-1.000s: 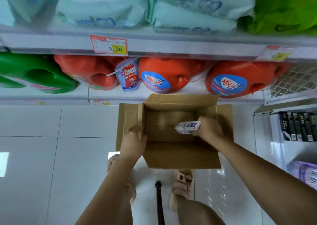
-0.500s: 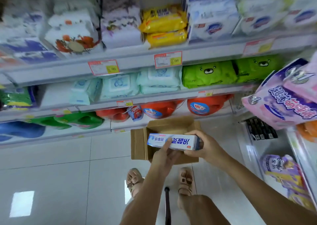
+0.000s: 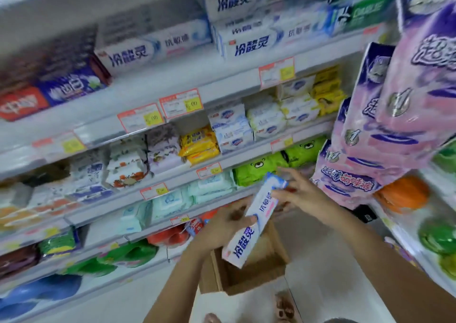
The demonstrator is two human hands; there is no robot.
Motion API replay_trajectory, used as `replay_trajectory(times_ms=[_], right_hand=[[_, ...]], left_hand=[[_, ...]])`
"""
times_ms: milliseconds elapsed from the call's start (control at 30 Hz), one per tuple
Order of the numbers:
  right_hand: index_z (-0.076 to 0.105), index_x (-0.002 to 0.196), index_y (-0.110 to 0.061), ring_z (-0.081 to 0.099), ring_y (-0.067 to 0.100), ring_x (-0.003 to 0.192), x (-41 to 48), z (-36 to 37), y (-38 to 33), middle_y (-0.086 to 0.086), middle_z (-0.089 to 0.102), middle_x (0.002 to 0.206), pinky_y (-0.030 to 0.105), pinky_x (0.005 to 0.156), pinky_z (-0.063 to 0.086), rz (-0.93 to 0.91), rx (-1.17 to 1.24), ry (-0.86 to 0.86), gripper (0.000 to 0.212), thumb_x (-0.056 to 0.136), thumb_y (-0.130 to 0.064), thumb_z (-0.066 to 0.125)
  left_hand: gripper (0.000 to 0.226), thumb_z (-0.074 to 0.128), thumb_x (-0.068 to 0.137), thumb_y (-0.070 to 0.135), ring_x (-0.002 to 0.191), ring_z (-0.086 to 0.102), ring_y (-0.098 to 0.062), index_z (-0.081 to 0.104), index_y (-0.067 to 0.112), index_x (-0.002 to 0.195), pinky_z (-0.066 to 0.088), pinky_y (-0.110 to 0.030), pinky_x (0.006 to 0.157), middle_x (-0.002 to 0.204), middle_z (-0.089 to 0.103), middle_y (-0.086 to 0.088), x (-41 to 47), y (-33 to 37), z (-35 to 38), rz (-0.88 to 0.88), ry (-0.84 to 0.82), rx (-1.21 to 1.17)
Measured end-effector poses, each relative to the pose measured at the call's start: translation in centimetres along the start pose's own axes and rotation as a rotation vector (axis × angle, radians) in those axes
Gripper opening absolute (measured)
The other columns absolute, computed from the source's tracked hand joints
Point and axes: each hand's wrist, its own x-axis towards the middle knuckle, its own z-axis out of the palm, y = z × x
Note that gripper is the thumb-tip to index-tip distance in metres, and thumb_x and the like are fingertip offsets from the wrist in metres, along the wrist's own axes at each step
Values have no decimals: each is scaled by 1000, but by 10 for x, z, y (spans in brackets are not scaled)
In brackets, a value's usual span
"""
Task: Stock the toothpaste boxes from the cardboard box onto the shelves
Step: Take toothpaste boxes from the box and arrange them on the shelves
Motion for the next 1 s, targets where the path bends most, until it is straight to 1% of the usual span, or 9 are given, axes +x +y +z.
replay_trajectory(times_ms=[100,200,300,433,533,733,833,900,1000], right_hand=[[58,110,-18,61,16,58,-12,-19,-45,2,69,83,25,51,50,-49,-10,-11,31,83,-7,68],[64,102,-11,65,18,65,-26,-38,-88,5,72,82,26,58,54,-109,52,-1,17,86,-5,63],[60,110,-5,69,17,68,-41,-57,-133,5,73,82,22,56,55,-204,126,46,39,74,-9,73],[61,107,-9,71,19,73,-72,-71,-183,8,74,88,23,55,56,-400,169,40,83,39,-45,92],[63,102,-14,71,18,71,-89,-77,-216,6,74,91,24,55,57,-547,222,35,87,28,-48,94],[64,108,-19,70,17,94,-91,-93,-269,2,73,105,24,71,58,-737,83,173,82,39,-56,88],[65,106,-25,68,13,100,-90,-102,-293,-3,72,107,27,85,56,-791,-28,241,57,54,-43,82],[66,97,-30,66,8,97,-86,-108,-308,-6,71,104,20,85,53,-841,-143,296,43,56,-33,78],[64,91,-32,66,2,91,-76,-117,-317,-10,70,96,17,79,53,-824,-334,278,42,53,-27,81]], left_hand=[[24,64,90,22,59,53,7,61,40,105,43,-17,63,70,63,20,-4,60,-15,112,43,184],[14,69,83,38,69,60,-5,67,36,96,43,-25,65,80,65,4,-14,106,-26,167,8,280],[40,77,72,47,85,65,-30,70,17,98,49,-43,75,93,69,-10,-25,135,-39,194,-30,361],[52,80,60,50,78,61,-16,66,13,94,43,-34,71,91,66,-4,-43,176,-49,304,58,382],[50,80,59,48,79,61,-19,67,16,96,44,-34,71,99,68,-11,-64,214,-52,448,156,365],[41,78,69,46,85,68,-13,67,26,103,52,-29,78,95,72,5,-87,286,-49,722,407,283],[41,70,68,38,90,68,-13,64,29,108,55,-27,79,101,71,8,-86,311,-55,836,513,266],[42,72,66,35,94,67,-11,63,31,108,56,-32,82,103,69,7,-82,322,-61,869,539,298],[39,77,68,27,97,64,-3,60,37,102,57,-28,82,103,67,16,-71,323,-67,883,605,476]])
